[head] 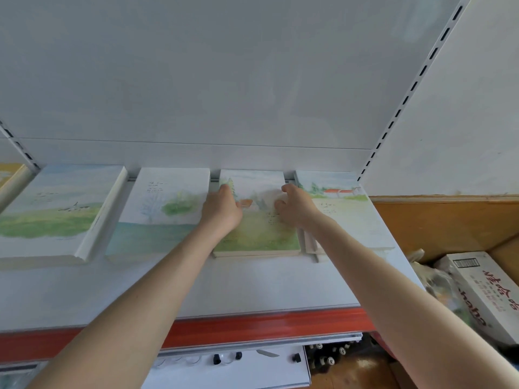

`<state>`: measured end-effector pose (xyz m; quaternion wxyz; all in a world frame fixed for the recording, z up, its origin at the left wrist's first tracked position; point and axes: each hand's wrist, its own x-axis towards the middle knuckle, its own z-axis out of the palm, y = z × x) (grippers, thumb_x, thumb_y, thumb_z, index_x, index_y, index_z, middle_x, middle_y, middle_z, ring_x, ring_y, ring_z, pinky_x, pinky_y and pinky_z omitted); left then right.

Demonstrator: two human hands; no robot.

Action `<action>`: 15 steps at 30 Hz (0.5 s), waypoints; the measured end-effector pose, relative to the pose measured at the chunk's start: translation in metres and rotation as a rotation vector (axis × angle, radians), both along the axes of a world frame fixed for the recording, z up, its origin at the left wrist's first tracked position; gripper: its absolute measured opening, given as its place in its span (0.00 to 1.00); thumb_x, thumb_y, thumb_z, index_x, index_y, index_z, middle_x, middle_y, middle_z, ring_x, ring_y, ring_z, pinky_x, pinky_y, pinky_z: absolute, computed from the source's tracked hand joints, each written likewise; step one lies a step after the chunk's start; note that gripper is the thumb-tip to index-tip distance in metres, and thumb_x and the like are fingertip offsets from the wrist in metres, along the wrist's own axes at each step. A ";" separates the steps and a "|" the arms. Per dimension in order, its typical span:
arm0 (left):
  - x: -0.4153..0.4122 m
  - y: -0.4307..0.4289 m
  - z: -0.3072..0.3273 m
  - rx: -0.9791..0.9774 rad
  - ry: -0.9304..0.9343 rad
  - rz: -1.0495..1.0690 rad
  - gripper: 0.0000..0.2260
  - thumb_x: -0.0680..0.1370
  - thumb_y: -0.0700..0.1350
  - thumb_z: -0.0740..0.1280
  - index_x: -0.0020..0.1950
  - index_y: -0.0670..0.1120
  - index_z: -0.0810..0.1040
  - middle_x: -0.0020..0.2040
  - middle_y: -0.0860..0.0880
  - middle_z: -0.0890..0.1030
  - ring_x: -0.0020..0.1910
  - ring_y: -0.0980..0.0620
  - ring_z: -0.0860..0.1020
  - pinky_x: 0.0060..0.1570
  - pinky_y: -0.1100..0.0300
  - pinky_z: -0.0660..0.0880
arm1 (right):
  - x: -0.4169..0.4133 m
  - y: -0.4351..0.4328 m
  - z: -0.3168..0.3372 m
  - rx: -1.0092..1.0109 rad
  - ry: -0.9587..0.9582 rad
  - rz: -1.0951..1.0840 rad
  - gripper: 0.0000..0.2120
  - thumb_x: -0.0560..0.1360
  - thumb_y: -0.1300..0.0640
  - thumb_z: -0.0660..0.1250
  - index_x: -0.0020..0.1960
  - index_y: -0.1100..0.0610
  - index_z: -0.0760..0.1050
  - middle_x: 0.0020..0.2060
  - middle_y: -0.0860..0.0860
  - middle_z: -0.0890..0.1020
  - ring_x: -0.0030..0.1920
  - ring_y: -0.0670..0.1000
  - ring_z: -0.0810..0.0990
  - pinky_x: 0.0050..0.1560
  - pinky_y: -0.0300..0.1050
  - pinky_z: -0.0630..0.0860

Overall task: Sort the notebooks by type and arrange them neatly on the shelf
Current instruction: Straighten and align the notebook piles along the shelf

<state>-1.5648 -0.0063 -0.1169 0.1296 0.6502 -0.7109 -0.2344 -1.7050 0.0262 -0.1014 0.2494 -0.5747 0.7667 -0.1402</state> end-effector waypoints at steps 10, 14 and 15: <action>-0.011 -0.004 -0.004 -0.006 0.108 0.136 0.15 0.78 0.43 0.62 0.62 0.38 0.69 0.60 0.39 0.74 0.60 0.39 0.71 0.54 0.52 0.69 | 0.002 -0.020 -0.010 -0.065 -0.006 -0.058 0.21 0.78 0.64 0.54 0.71 0.64 0.59 0.66 0.58 0.70 0.64 0.58 0.69 0.57 0.45 0.68; -0.012 -0.005 -0.003 -0.008 0.116 0.148 0.13 0.77 0.42 0.63 0.60 0.38 0.69 0.59 0.39 0.74 0.58 0.39 0.72 0.50 0.53 0.68 | 0.002 -0.022 -0.011 -0.049 -0.001 -0.045 0.20 0.78 0.64 0.54 0.69 0.64 0.60 0.65 0.59 0.71 0.63 0.58 0.71 0.56 0.46 0.69; -0.012 -0.005 -0.003 -0.005 0.112 0.144 0.13 0.77 0.43 0.63 0.60 0.38 0.69 0.59 0.39 0.74 0.58 0.39 0.72 0.49 0.54 0.68 | 0.002 -0.023 -0.011 -0.051 -0.007 -0.050 0.20 0.78 0.64 0.54 0.69 0.64 0.60 0.65 0.58 0.71 0.63 0.58 0.71 0.56 0.46 0.69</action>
